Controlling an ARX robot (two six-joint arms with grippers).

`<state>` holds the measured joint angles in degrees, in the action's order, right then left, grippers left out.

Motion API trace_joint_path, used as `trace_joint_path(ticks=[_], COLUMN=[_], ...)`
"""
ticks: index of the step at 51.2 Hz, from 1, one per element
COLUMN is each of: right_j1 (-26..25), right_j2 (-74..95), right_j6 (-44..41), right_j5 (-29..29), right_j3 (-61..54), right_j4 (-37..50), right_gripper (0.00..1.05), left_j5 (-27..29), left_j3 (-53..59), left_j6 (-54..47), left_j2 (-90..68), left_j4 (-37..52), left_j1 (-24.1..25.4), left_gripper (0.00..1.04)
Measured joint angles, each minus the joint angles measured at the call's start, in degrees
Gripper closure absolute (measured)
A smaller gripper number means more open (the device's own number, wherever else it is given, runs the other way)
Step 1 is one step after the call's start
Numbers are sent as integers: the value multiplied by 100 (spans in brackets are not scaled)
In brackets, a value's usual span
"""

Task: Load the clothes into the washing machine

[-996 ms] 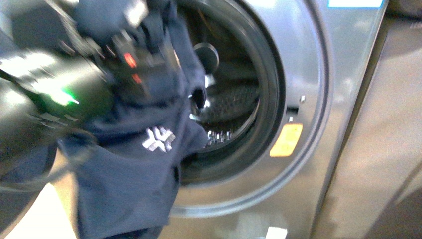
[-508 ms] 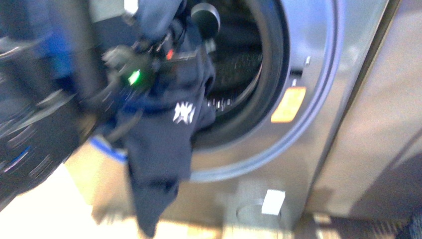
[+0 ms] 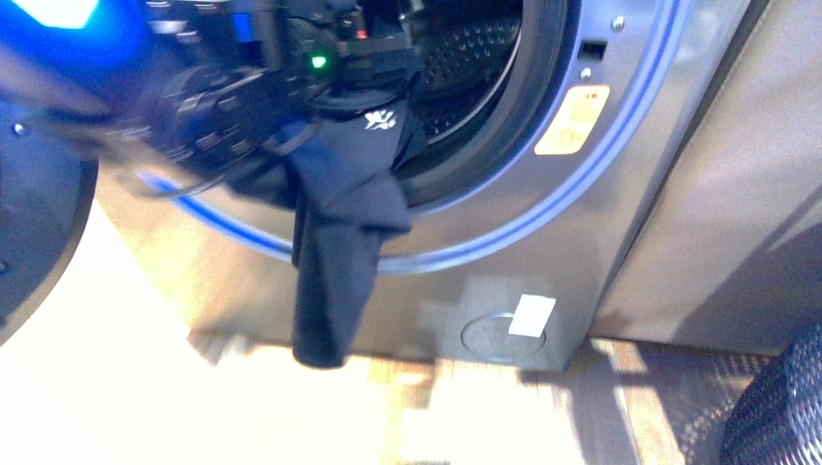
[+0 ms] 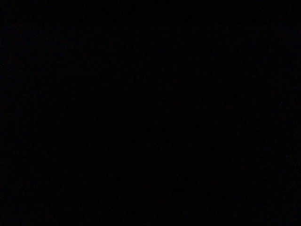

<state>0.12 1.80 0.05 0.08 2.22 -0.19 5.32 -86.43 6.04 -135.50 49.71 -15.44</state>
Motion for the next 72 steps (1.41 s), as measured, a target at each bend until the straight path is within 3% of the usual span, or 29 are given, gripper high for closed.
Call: trace_joint_path(ticks=[28, 42, 57, 65, 68, 72], right_j1=[0, 0, 0, 0, 0, 0], right_j2=[-155, -155, -155, -155, -155, -155], right_j6=[0, 0, 0, 0, 0, 0], right_j5=[0, 2, 0, 0, 0, 0], right_j3=[-190, -190, -190, -190, -190, -190], right_j4=[2, 2, 2, 2, 2, 2], right_gripper=[102, 102, 102, 102, 102, 102], left_j5=[70, 289, 299, 306, 306, 306], left_j3=[-3462, -6435, -7508, -7744, -7775, -7812], left_j6=[-107, -133, -162, -184, -175, -181], left_j2=[-1727, -3386, -3936, -4002, -4006, -4017], left_j4=[-1803, -3536, -4024, -4146, -4148, -4164], left_j1=[219, 363, 413, 411, 411, 398], left_gripper=[92, 92, 92, 69, 64, 48])
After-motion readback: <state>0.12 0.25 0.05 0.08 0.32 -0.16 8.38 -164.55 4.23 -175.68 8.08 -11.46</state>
